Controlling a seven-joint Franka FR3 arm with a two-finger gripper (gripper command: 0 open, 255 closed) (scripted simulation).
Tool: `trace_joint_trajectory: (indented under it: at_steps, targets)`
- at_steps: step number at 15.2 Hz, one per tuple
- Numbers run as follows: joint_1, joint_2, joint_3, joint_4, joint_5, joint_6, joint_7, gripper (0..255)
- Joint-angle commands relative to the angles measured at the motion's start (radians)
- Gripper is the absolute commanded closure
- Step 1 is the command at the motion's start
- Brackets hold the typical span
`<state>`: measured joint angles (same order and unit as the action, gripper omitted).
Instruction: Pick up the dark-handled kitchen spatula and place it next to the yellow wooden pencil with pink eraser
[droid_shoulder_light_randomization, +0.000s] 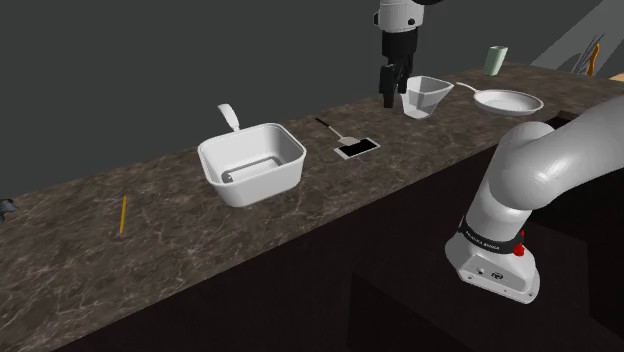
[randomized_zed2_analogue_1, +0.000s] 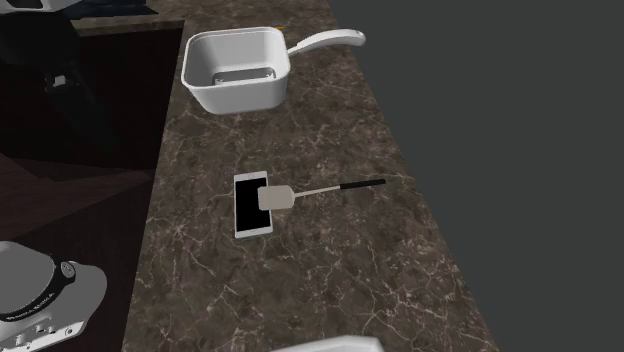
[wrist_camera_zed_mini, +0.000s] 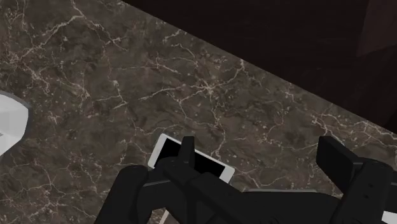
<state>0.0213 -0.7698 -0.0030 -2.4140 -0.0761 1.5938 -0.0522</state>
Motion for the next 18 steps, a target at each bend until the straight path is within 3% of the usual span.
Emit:
trace_joint_trajectory:
  at_steps: [1,9,18]
  targets:
    - [0.0,0.0,0.0,0.0,0.0,0.0,0.0,0]
    - [-0.048,0.258,-0.032,0.034,-0.001,0.256,0.073,0]
    - [-0.09,0.576,-0.076,0.17,0.017,0.476,0.137,0]
